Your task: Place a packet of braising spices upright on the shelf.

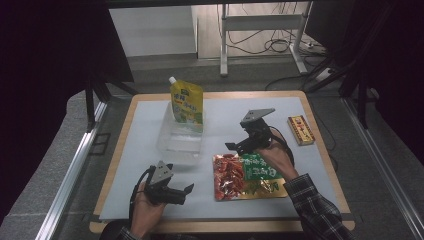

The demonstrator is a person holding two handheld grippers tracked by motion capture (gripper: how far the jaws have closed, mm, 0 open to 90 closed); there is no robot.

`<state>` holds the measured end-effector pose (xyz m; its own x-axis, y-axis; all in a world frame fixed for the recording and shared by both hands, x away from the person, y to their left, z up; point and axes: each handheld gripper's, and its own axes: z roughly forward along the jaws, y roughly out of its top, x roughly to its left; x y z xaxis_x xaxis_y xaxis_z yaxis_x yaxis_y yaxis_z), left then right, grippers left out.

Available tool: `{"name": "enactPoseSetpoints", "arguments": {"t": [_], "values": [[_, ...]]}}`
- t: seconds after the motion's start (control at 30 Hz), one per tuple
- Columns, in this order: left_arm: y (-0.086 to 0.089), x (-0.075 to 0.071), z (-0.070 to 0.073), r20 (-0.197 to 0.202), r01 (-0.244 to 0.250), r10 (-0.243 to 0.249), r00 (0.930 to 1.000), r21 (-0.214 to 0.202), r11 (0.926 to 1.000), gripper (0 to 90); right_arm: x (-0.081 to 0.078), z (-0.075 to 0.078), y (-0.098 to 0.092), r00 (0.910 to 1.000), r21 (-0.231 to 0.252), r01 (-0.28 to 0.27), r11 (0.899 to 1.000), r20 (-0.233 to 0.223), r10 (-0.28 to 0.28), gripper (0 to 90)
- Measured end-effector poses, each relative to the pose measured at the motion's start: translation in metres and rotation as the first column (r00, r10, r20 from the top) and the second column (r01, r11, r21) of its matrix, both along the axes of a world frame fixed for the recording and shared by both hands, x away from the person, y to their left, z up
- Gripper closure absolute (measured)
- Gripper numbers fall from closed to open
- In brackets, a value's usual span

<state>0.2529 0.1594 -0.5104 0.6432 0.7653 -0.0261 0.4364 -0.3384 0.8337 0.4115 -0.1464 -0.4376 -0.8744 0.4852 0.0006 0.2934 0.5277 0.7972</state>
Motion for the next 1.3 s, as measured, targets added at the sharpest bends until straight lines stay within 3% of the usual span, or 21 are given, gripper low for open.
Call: {"name": "enactPoseSetpoints", "arguments": {"t": [0.23, 0.67, 0.87, 1.3], "values": [[0.0, 0.0, -0.001, 0.001, 0.0, 0.0, 1.0, 0.007, 1.0, 0.0, -0.009, -0.009, -0.014, 1.0, 0.014, 0.009, 1.0, -0.003, -0.009, 0.0], [0.001, -0.001, -0.001, 0.006, -0.003, 0.003, 1.0, 0.026, 0.9997, 0.0, -0.023, -0.023, -0.035, 0.9997, -0.035, 0.024, 0.999, -0.003, -0.024, 0.0], [0.001, -0.001, -0.001, 0.009, -0.004, 0.004, 1.0, 0.029, 0.9996, 0.0, -0.03, -0.027, -0.043, 0.9992, -0.02, 0.033, 0.999, -0.021, -0.033, 0.0], [-0.001, -0.001, -0.002, 0.017, 0.001, -0.002, 0.9999, 0.037, 0.9993, 0.0, -0.054, -0.046, -0.079, 0.9944, -0.065, 0.097, 0.993, -0.035, -0.1, 0.0]]}}
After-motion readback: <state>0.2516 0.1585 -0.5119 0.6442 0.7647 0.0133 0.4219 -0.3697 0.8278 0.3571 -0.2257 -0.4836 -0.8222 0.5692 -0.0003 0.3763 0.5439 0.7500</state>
